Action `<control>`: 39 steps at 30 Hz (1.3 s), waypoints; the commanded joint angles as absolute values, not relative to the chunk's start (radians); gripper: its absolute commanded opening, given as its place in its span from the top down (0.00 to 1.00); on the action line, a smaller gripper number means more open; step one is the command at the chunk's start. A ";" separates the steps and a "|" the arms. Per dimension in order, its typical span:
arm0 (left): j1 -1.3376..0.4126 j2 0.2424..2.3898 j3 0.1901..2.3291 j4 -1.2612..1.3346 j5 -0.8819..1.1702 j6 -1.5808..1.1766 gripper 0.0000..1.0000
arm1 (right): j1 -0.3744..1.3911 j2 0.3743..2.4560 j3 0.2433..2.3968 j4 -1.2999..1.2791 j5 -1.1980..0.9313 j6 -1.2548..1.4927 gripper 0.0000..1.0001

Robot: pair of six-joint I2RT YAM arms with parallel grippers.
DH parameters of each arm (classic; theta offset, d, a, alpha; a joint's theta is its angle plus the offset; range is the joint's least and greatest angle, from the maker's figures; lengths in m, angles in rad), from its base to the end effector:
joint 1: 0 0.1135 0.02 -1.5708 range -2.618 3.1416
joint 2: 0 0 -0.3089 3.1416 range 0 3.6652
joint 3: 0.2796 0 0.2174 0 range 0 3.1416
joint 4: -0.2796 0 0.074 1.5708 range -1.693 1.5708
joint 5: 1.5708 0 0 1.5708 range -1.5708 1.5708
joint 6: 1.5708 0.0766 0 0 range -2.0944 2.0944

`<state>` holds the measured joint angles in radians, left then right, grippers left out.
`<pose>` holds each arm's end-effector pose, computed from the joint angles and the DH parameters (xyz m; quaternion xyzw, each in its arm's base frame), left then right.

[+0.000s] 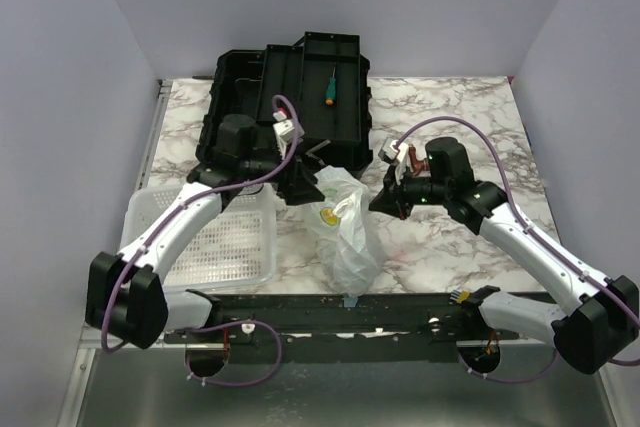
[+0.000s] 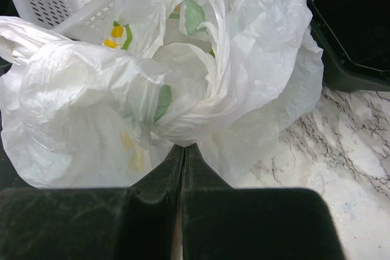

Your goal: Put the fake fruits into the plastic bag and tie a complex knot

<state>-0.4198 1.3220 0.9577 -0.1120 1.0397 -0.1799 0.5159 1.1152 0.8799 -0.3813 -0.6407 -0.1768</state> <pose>0.2112 -0.1666 0.3428 0.3453 0.7049 -0.5387 0.3061 0.1616 0.1443 0.3222 -0.4222 0.7440 0.3493 0.3824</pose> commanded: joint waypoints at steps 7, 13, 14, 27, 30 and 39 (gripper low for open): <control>-0.405 1.146 1.102 -0.708 1.051 0.277 0.28 | 0.520 1.134 0.943 -0.419 -0.633 -0.193 0.99; -0.518 1.179 1.133 -0.646 0.968 0.167 0.28 | 0.519 1.152 0.961 -0.420 -0.644 -0.192 0.99; -0.531 1.186 1.138 -0.628 0.952 0.148 0.28 | 0.520 1.153 0.964 -0.423 -0.645 -0.195 0.99; -0.610 1.264 1.196 -0.479 0.799 -0.040 0.54 | 0.523 1.143 0.978 -0.446 -0.651 -0.207 0.99; -0.612 1.279 1.202 -0.481 0.753 -0.038 0.69 | 0.523 1.138 0.976 -0.443 -0.652 -0.212 0.99; -0.634 1.314 1.213 -0.531 0.734 0.028 0.94 | 0.523 1.142 0.978 -0.438 -0.628 -0.227 0.99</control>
